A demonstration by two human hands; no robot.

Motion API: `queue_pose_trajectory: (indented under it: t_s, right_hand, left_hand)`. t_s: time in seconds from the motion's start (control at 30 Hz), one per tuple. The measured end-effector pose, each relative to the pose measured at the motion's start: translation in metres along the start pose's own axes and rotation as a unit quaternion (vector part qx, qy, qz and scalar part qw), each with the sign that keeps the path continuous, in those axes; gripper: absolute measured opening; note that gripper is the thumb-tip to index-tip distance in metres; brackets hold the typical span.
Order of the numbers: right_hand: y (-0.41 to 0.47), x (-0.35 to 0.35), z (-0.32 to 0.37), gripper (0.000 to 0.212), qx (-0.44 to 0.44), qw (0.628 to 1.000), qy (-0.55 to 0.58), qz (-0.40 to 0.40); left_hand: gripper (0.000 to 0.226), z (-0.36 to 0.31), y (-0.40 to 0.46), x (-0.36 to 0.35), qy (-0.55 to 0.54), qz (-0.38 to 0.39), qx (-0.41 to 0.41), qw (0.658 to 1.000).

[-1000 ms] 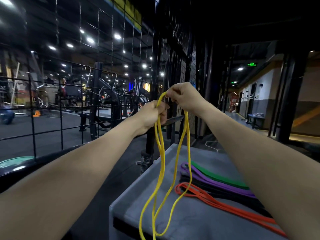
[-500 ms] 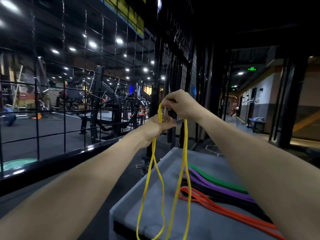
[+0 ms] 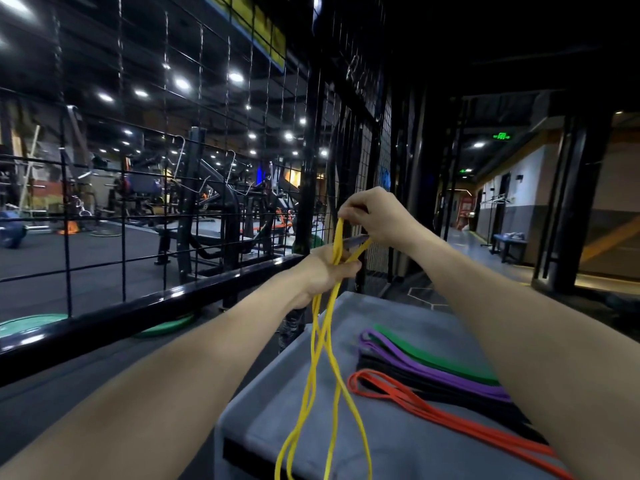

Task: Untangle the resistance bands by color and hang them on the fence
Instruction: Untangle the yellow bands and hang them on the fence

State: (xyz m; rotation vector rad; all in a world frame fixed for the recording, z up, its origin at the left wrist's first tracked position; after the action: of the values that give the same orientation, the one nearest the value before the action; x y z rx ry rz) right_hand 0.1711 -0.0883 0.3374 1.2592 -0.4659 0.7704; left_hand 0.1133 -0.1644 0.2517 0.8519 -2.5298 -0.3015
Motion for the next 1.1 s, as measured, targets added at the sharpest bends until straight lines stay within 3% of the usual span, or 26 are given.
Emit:
queue_pose_trajectory:
  t_s: [0.07,0.17,0.3,0.57,0.73,0.83,0.93,1.0,1.1]
  right_hand:
    - [-0.004,0.003,-0.006,0.018,-0.006,1.0,-0.006,-0.01]
    - [-0.009,0.009,-0.019,0.018,-0.037,0.998,0.007,-0.043]
    - [-0.021,0.013,-0.038,0.017,-0.069,0.996,0.014,-0.049]
    - [-0.048,0.017,-0.079,0.018,-0.144,0.978,0.081,-0.124]
    - [-0.068,0.001,-0.11,0.026,-0.2,0.961,0.121,-0.151]
    - [-0.082,-0.025,-0.133,0.034,-0.253,0.952,0.111,-0.129]
    - [-0.092,-0.05,-0.144,0.037,-0.312,0.949,0.03,-0.032]
    - [-0.092,-0.058,-0.128,0.028,-0.292,0.953,-0.073,0.032]
    - [-0.071,-0.064,-0.062,0.02,-0.12,0.989,-0.077,0.035]
  left_hand:
    - [0.012,0.009,-0.001,0.003,0.046,0.021,0.021,0.998]
    - [0.019,0.025,-0.004,0.006,0.105,0.05,0.047,0.992]
    - [0.018,0.038,-0.011,0.01,0.055,0.08,0.064,0.993]
    - [0.019,0.071,-0.024,0.032,0.088,0.141,0.117,0.979]
    - [0.027,0.081,-0.033,0.047,0.094,0.089,0.113,0.985]
    - [0.031,0.073,-0.026,0.051,0.181,0.057,0.088,0.978]
    - [0.032,0.062,-0.017,0.056,0.297,0.053,0.059,0.952]
    - [0.032,0.055,-0.013,0.06,0.353,0.051,0.05,0.933]
    - [0.03,0.05,-0.01,0.06,0.391,0.064,0.056,0.916]
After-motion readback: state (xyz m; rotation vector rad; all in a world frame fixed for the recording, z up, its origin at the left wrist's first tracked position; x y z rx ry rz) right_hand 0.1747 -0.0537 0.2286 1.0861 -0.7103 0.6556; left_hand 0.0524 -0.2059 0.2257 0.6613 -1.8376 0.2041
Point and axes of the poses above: each hand's wrist, its own y-axis towards the middle knuckle, its own x-axis out of the back of the hand, z = x × y, the point moved 4 cm from there along y, towards the middle knuckle, and after that the axes turned 1 degree about -y, right-handed, at the moved point
